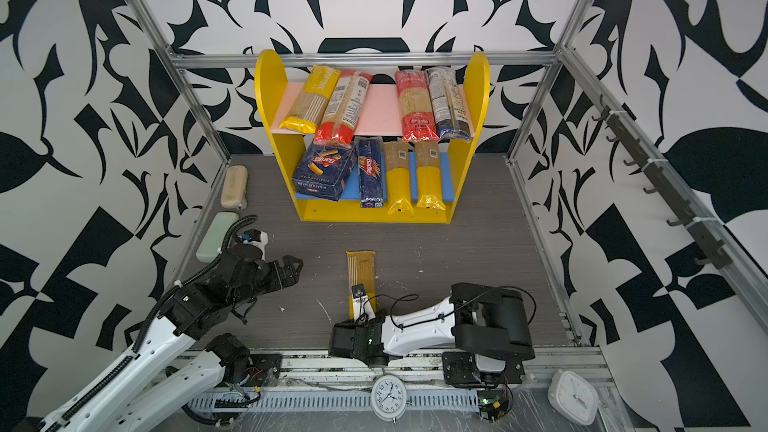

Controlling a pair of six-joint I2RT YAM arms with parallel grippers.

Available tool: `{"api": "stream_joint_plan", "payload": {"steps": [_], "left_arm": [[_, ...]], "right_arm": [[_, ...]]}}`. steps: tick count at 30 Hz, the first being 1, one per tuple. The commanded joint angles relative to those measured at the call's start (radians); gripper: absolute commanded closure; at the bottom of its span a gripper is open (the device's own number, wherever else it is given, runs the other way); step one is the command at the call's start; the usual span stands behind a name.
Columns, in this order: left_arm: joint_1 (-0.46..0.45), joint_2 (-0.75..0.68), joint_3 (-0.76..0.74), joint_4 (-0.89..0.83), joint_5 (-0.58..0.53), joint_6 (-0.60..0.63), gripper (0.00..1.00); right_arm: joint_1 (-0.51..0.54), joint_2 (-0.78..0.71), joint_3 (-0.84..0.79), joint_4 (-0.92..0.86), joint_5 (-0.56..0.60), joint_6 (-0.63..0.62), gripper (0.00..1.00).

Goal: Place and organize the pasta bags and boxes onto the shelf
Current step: 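Close the right gripper on the yellow PASTATIME bag's yellow end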

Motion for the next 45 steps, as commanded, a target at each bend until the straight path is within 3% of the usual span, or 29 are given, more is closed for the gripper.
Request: {"api": "stream_joint_plan", "payload": {"steps": [1, 7, 14, 22, 45], "left_arm": [[-0.002, -0.017, 0.020, -0.038, -0.024, -0.003, 0.00], [-0.002, -0.022, 0.027, -0.039, -0.029, -0.003, 0.00], [-0.002, -0.025, 0.045, -0.059, -0.041, -0.003, 0.00], [-0.002, -0.011, 0.065, -0.069, -0.063, -0.003, 0.00], [-0.002, 0.120, 0.232, -0.169, -0.161, 0.046, 0.01]], "right_arm": [[-0.007, 0.047, -0.060, 0.055, -0.152, 0.050, 0.40], [-0.014, 0.031, -0.058, 0.046, -0.151, 0.035, 0.63], [-0.033, -0.017, -0.032, 0.009, -0.134, -0.018, 1.00], [-0.080, -0.153, -0.055, -0.017, -0.104, -0.068, 1.00], [-0.193, -0.643, -0.060, -0.114, -0.211, -0.238, 1.00]]}}
